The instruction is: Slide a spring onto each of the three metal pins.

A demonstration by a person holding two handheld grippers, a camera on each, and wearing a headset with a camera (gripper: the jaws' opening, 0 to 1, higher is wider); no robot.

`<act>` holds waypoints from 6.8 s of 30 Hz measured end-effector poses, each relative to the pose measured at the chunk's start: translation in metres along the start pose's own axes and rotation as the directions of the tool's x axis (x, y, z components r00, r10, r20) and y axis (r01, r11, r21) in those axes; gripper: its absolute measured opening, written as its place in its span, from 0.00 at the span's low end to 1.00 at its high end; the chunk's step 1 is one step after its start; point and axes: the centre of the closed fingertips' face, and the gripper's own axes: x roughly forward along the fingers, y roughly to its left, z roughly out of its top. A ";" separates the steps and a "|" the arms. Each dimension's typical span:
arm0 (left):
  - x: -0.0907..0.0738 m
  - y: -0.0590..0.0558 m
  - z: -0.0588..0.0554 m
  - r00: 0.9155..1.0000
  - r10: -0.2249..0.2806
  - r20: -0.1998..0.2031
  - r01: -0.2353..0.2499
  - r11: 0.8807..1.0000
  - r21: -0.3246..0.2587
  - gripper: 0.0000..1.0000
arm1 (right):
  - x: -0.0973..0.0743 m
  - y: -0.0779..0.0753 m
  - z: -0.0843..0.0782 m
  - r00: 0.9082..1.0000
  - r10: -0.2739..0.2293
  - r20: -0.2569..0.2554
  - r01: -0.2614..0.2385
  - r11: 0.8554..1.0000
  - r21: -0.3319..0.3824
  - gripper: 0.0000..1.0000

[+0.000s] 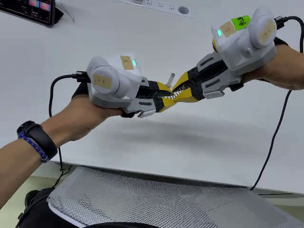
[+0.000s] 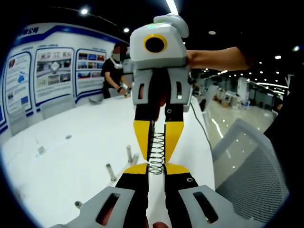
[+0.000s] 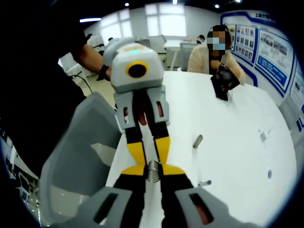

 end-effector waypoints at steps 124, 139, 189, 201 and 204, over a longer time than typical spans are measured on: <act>-0.126 0.064 -0.105 0.873 0.435 -0.220 -0.482 0.838 -0.255 0.63 | 0.052 -0.120 -0.085 0.948 -0.125 -0.294 0.130 0.992 -0.003 0.13; -0.128 0.066 -0.107 0.869 0.440 -0.225 -0.488 0.835 -0.255 0.63 | 0.069 -0.118 -0.100 0.941 -0.118 -0.317 0.126 0.992 0.002 0.13; -0.105 0.059 -0.084 0.890 0.413 -0.193 -0.450 0.861 -0.237 0.64 | -0.014 -0.101 -0.092 0.881 -0.474 0.006 0.431 0.806 0.405 0.67; -0.097 0.059 -0.080 0.895 0.405 -0.187 -0.442 0.865 -0.239 0.64 | -0.019 -0.090 -0.100 0.856 -0.516 0.038 0.436 0.759 0.484 0.70; -0.096 0.060 -0.079 0.895 0.405 -0.185 -0.440 0.865 -0.239 0.64 | -0.020 -0.084 -0.101 0.850 -0.526 0.041 0.439 0.748 0.497 0.71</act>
